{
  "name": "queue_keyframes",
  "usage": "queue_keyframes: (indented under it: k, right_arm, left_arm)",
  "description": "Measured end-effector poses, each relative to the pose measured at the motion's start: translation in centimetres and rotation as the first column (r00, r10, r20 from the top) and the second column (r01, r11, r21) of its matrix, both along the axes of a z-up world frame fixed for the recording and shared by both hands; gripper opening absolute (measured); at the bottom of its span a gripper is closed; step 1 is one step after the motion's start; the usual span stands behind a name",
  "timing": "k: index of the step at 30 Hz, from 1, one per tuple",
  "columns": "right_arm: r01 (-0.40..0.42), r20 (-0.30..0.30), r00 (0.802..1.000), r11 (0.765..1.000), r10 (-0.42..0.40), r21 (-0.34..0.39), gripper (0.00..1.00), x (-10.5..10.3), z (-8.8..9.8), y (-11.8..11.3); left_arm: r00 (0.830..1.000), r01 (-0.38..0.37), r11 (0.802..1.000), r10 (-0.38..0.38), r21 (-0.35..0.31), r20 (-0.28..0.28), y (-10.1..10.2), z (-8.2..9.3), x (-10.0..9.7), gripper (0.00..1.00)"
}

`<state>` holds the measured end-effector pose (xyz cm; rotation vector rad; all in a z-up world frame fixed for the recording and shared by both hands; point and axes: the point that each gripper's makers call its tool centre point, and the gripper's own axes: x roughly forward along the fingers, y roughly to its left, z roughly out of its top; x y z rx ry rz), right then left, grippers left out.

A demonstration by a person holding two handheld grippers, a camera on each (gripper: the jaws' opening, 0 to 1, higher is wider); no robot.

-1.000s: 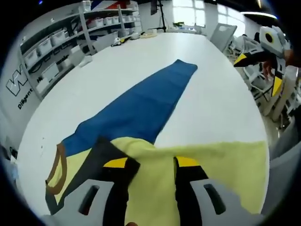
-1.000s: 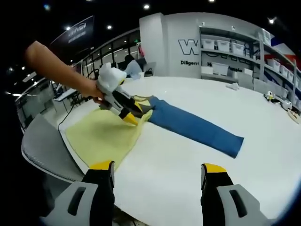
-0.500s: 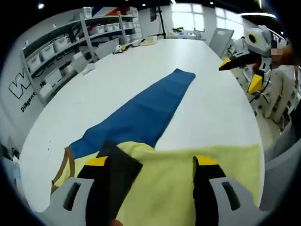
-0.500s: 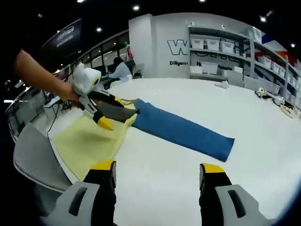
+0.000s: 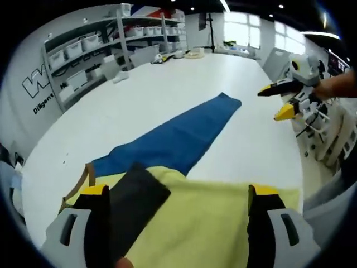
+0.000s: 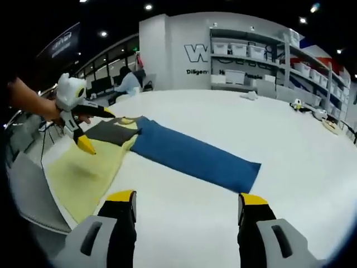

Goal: Fold the garment on the visible template until the final outline fits inside the template.

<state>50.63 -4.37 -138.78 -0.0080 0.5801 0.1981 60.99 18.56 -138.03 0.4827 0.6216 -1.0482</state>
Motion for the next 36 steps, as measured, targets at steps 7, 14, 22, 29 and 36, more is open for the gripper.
queue_keyframes:
  k: [7,14,22,29,36]
  right_arm:
    - [0.047,-0.015,0.999,0.999,-0.047,0.009,0.72,1.7,-0.7,-1.8]
    - [0.081,-0.043,0.996,0.996,-0.083,-0.047,0.68,3.0,-1.8,-3.6]
    - [0.161,-0.092,0.982,0.986,-0.163,-0.031,0.56,4.1,-3.5,-5.5]
    - [0.188,-0.123,0.972,0.975,-0.202,-0.114,0.42,4.9,-4.6,-7.0]
    - [0.259,-0.145,0.953,0.963,-0.268,-0.076,0.41,5.7,-4.8,-7.9]
  left_arm:
    - [0.994,0.08,0.996,-0.082,0.03,0.075,0.7,1.0,-1.0,0.99]
    - [0.995,0.073,0.997,-0.074,0.023,0.067,2.5,1.5,-1.5,0.99]
    - [0.996,0.082,0.997,-0.082,0.004,0.042,4.1,2.0,-3.2,0.99]
    - [0.998,0.059,0.998,-0.059,-0.005,0.027,6.2,2.3,-4.4,0.99]
    - [0.999,0.028,1.0,-0.028,-0.011,0.018,8.0,2.9,-5.0,0.99]
